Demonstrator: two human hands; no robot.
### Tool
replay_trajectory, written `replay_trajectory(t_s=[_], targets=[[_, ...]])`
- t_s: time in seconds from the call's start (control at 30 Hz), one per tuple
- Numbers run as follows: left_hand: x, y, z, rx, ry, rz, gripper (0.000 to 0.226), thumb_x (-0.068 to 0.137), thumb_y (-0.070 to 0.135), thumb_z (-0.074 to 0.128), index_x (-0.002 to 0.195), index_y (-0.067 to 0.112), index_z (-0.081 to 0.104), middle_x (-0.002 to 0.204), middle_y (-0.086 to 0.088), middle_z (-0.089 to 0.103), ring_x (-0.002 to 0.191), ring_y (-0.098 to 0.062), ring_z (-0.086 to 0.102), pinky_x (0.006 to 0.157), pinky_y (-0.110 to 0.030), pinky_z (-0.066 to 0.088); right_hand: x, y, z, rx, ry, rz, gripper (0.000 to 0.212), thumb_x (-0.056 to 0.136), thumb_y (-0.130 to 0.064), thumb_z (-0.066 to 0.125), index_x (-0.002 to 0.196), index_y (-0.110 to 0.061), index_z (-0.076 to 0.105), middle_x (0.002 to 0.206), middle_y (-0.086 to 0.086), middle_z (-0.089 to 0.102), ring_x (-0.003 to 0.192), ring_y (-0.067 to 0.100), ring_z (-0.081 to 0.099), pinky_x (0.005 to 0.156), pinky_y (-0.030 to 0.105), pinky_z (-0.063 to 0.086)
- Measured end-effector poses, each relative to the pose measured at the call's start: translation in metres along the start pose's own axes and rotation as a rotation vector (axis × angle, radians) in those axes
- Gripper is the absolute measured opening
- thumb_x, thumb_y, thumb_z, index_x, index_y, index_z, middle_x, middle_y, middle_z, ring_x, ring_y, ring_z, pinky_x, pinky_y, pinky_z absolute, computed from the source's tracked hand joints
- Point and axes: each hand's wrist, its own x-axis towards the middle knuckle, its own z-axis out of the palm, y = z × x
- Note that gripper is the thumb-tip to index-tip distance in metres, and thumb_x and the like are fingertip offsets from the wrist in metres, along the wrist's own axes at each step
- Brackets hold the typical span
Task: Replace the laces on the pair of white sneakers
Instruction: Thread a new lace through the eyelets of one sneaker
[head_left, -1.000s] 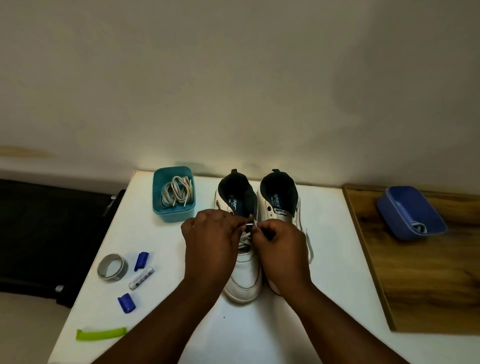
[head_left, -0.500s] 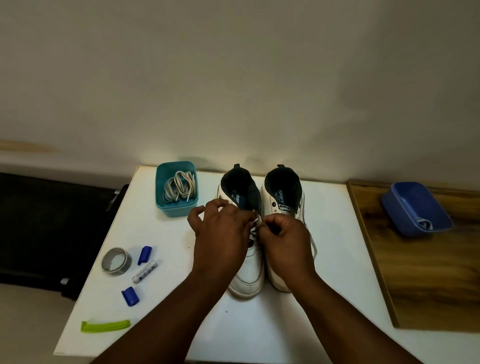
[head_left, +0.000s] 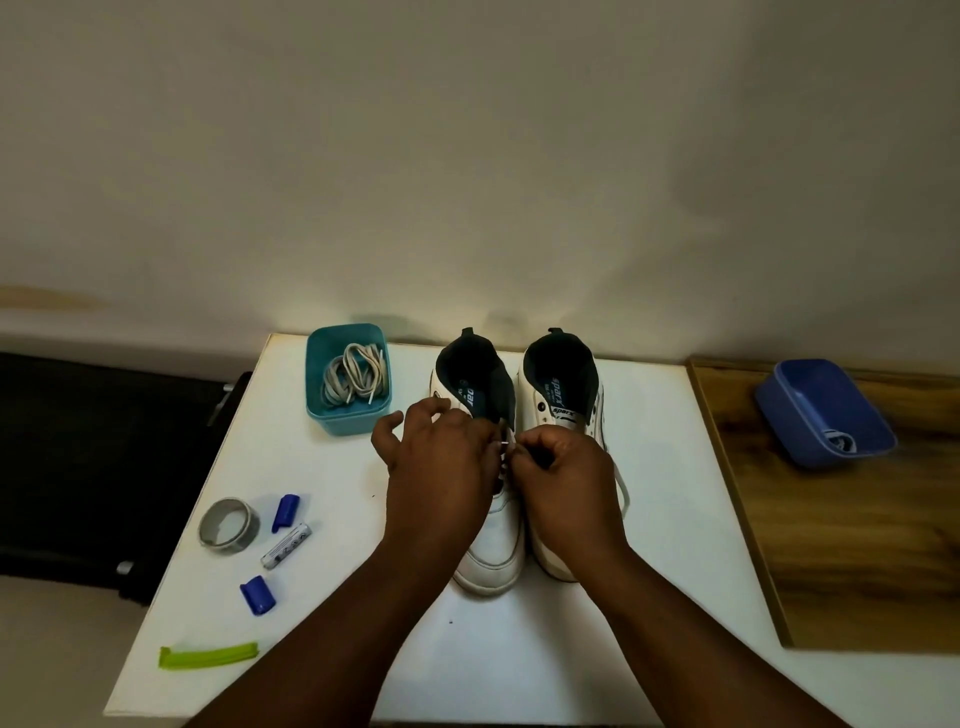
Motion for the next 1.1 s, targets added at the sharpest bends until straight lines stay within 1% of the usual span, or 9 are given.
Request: replay_trajectory(t_s=[0.27,0.4,0.57,0.7,0.8,0.9,0.97,1.03,1.1], targets=[[-0.001,0.004,0.003,-0.142,0.004,-0.090,0.010,0.092,0.038,0.064,0.095,0.035,0.072,0.101,0.016,0.071,0.127,-0.017,0.047,0.099,-0.046,0.025,0.000,0.001,0.000,0.003,-0.020,-0.022,0.011,0.092,-0.022,0.070,0.086,-0.026,0.078,0.074,-0.012,0.072,0.073,0.001,0.067,0.067,0.024,0.055],[-0.002,0.002,0.004,-0.087,-0.009,-0.039,0.013,0.092,0.034,0.060,0.098,0.038,0.071,0.107,0.017,0.069,0.126,-0.021,0.048,0.101,-0.050,0.028,0.005,0.006,-0.001,-0.073,-0.012,-0.042,0.030,0.102,-0.029,0.056,0.074,-0.021,0.061,0.064,-0.005,0.060,0.063,0.008,0.057,0.061,0.035,0.047],[-0.001,0.002,0.005,-0.042,-0.029,-0.034,0.019,0.095,0.035,0.054,0.104,0.041,0.070,0.111,0.016,0.067,0.128,-0.022,0.048,0.105,-0.054,0.030,0.003,0.008,-0.001,-0.230,-0.001,-0.122,0.007,0.100,-0.031,0.058,0.095,-0.029,0.063,0.081,-0.009,0.068,0.077,0.011,0.064,0.069,0.037,0.054],[0.001,0.000,0.002,-0.042,-0.048,-0.033,0.019,0.097,0.043,0.053,0.107,0.043,0.069,0.113,0.017,0.067,0.133,-0.021,0.044,0.111,-0.057,0.023,0.002,-0.001,-0.007,-0.305,0.034,-0.180,0.012,0.100,-0.028,0.056,0.088,-0.028,0.057,0.071,-0.008,0.060,0.067,0.008,0.057,0.058,0.031,0.045],[0.000,0.001,-0.007,-0.038,-0.094,-0.031,0.029,0.094,0.054,0.048,0.115,0.045,0.066,0.120,0.017,0.065,0.138,-0.019,0.040,0.116,-0.057,0.014,0.013,-0.010,-0.027,-0.134,0.305,-0.130,0.016,0.101,-0.024,0.049,0.086,-0.026,0.053,0.072,-0.008,0.057,0.063,0.007,0.054,0.056,0.033,0.045],[-0.003,-0.003,-0.015,0.014,-0.131,-0.019,0.045,0.089,0.071,0.043,0.121,0.045,0.063,0.124,0.016,0.062,0.138,-0.017,0.039,0.117,-0.057,0.015,0.038,-0.013,-0.066,0.487,0.782,0.099,0.018,0.102,-0.018,0.043,0.089,-0.026,0.052,0.080,-0.004,0.057,0.061,0.011,0.054,0.059,0.040,0.048],[-0.003,-0.006,-0.018,0.043,-0.148,-0.011,0.053,0.085,0.078,0.044,0.124,0.046,0.060,0.127,0.016,0.061,0.138,-0.017,0.038,0.117,-0.057,0.015,0.039,-0.013,-0.082,0.749,0.904,0.138,0.010,0.103,-0.017,0.044,0.102,-0.025,0.051,0.093,-0.001,0.059,0.062,0.010,0.059,0.060,0.031,0.051],[-0.002,-0.007,-0.019,0.067,-0.163,-0.015,0.057,0.083,0.081,0.046,0.127,0.047,0.057,0.130,0.014,0.058,0.138,-0.018,0.038,0.117,-0.056,0.016,0.032,-0.015,-0.076,0.545,0.867,0.049,0.024,0.103,-0.019,0.054,0.127,-0.021,0.049,0.121,0.002,0.056,0.085,0.006,0.062,0.074,0.021,0.053],[-0.001,-0.007,-0.020,0.086,-0.166,-0.016,0.058,0.081,0.082,0.047,0.125,0.046,0.057,0.129,0.013,0.058,0.136,-0.019,0.039,0.115,-0.054,0.019,0.024,-0.009,-0.055,0.095,0.606,-0.064,0.041,0.099,-0.022,0.065,0.138,-0.019,0.052,0.143,0.007,0.042,0.115,0.010,0.050,0.094,0.020,0.049]])
